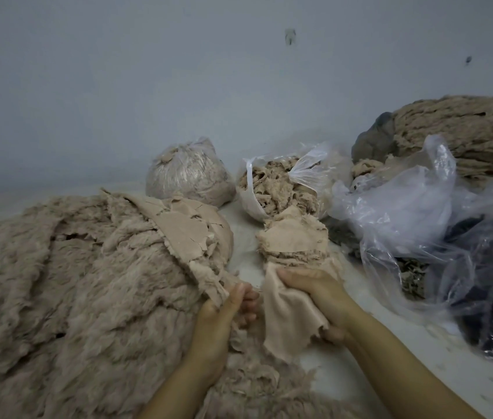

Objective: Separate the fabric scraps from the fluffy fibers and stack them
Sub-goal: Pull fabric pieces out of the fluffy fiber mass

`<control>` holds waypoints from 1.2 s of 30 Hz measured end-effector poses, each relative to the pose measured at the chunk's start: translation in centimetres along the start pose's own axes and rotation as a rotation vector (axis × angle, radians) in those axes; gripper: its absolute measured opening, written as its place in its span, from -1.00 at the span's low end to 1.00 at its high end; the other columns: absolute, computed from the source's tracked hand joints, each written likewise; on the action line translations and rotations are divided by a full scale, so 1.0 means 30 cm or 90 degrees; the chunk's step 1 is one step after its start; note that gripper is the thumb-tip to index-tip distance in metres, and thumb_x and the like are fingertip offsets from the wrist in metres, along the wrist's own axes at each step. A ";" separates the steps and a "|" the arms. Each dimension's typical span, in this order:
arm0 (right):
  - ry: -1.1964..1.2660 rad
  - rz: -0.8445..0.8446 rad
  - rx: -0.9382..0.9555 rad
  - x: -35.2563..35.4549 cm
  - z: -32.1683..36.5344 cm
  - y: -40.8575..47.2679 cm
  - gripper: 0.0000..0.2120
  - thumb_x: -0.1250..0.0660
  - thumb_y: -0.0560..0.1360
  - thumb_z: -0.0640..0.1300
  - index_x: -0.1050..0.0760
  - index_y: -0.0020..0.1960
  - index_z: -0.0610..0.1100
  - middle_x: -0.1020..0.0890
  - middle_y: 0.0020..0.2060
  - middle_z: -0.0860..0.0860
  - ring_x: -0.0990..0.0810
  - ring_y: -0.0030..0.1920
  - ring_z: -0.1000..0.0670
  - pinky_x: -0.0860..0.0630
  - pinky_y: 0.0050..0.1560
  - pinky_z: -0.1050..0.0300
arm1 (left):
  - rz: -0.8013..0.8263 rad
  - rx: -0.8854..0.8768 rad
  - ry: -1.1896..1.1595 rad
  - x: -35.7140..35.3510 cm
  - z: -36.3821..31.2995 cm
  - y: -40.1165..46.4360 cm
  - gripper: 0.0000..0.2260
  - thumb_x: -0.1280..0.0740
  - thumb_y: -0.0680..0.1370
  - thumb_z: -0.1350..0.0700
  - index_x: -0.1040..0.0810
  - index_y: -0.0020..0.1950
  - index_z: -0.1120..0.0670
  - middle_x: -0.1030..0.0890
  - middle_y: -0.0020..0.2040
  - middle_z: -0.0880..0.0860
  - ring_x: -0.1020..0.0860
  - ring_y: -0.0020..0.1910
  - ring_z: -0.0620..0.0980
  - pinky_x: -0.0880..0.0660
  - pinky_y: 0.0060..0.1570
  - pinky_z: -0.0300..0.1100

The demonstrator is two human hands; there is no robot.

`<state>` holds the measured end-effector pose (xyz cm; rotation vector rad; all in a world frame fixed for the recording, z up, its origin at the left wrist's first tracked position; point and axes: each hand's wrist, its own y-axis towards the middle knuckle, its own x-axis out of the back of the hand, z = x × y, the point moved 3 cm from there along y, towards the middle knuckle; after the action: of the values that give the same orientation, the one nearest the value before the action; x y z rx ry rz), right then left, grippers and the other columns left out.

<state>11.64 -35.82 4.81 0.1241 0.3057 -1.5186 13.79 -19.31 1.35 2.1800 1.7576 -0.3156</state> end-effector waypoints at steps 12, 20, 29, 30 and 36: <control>-0.083 -0.257 0.084 0.058 0.045 0.025 -0.79 -0.37 0.51 -0.12 -0.63 -0.21 -0.25 -0.65 -0.37 -0.15 -0.56 -0.38 0.00 -0.47 -0.36 0.23 | -0.140 0.040 -0.034 0.077 -0.027 0.019 -0.75 -0.29 0.55 0.15 -0.44 -0.33 0.17 -0.38 -0.51 0.03 -0.28 -0.61 -0.14 -0.22 -0.63 -0.34; -0.687 -0.424 0.222 0.124 0.021 0.025 -0.75 -0.31 0.54 -0.08 -0.51 0.19 -0.12 -0.53 0.13 -0.11 -0.41 0.22 -0.12 -0.31 0.24 0.04 | -0.290 -0.029 0.269 0.108 -0.026 0.027 -0.70 -0.43 0.48 0.11 -0.44 0.14 0.15 -0.60 -0.06 0.03 -0.58 -0.11 -0.01 -0.55 -0.07 -0.05; -0.638 -0.169 0.171 -0.070 -0.088 0.026 -0.64 -0.19 0.61 0.01 -0.58 -0.25 -0.10 -0.60 -0.36 0.04 -0.49 -0.37 0.14 -0.35 -0.30 0.30 | -0.227 0.121 -0.174 0.100 -0.031 0.032 -0.81 -0.21 0.55 0.28 -0.55 -0.21 0.27 -0.57 -0.36 0.14 -0.53 -0.45 0.01 -0.51 -0.51 -0.26; -0.645 -0.200 0.205 -0.060 -0.077 0.025 -0.71 -0.21 0.61 -0.02 -0.56 -0.23 -0.06 -0.58 -0.34 0.08 -0.47 -0.34 0.17 -0.32 -0.30 0.34 | -0.231 0.115 -0.196 0.102 -0.031 0.035 -0.81 -0.20 0.55 0.28 -0.57 -0.20 0.27 -0.61 -0.33 0.14 -0.56 -0.39 0.02 -0.55 -0.46 -0.25; -0.760 -0.350 0.184 0.074 -0.010 0.008 -0.75 -0.35 0.49 0.01 -0.47 0.15 0.02 -0.43 0.08 0.02 -0.51 0.04 0.00 -0.44 -0.07 0.16 | -0.233 0.084 -0.175 0.128 -0.020 0.048 -0.90 -0.29 0.53 0.28 -0.60 -0.10 0.21 -0.68 -0.29 0.08 -0.65 -0.27 -0.02 -0.62 -0.23 -0.12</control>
<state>11.89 -37.85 3.90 -0.6783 -0.8994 -1.8937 16.03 -15.89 0.64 1.7783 2.0094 -0.7966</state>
